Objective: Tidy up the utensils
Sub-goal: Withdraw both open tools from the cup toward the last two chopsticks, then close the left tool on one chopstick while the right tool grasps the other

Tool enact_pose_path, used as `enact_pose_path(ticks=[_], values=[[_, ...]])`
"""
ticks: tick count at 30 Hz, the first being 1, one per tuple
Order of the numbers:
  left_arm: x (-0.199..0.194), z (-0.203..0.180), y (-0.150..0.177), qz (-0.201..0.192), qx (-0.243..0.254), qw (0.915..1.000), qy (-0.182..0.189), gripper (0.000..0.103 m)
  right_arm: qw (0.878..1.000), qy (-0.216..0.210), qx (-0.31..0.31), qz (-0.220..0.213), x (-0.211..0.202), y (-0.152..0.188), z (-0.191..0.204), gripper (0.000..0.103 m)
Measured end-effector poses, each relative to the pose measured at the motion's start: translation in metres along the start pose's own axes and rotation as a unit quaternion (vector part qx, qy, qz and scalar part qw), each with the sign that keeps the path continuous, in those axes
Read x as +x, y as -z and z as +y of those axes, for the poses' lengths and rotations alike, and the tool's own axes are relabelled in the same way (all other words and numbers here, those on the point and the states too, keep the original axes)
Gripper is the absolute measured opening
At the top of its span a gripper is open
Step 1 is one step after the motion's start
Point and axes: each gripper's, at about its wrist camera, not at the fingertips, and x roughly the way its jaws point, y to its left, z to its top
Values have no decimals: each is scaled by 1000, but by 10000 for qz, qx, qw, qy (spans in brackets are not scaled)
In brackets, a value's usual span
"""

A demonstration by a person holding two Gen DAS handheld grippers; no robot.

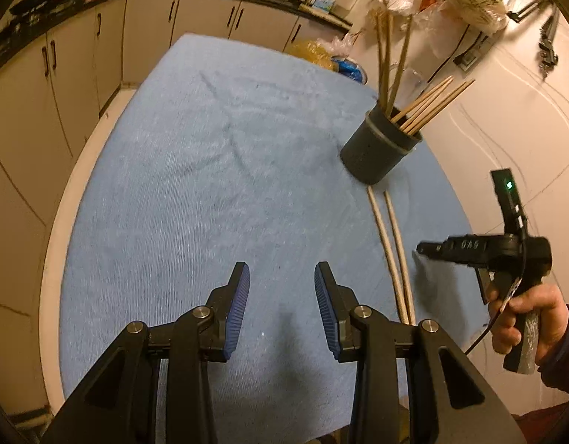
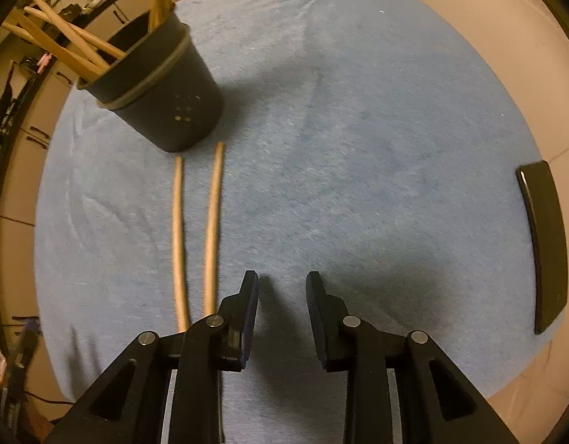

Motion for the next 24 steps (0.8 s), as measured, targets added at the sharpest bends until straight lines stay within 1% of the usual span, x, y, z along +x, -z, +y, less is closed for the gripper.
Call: enact_pose_path(ticks=[3,7,14,17,20,22,24], values=[[6,4,2,172,-214,9996,37,35,9997,-213,45,-89,1,-5,2,28],[7,-2,2,193,-251,9995,-76,35,9991,-405,-25,-91,10,-13,8,28],[17,-23,4,278,-332,9989,-177,35,9980,-335,-448,-293,18,-35,25,28],[22,-34,-1,249,-310,9989,-238,35,9970,-389,-636,-213,22,-41,33,28],[28,-45,-7,240,-363,9988,-228,35,9955,-608,-720,-115,21,-41,38,28],[33,-54,-10,243,-346,9988,-244,35,9943,-526,-923,-10,24,-36,43,28],[39,-61,-13,274,-324,9988,-256,35,9933,-589,-997,-37,23,-32,41,28]])
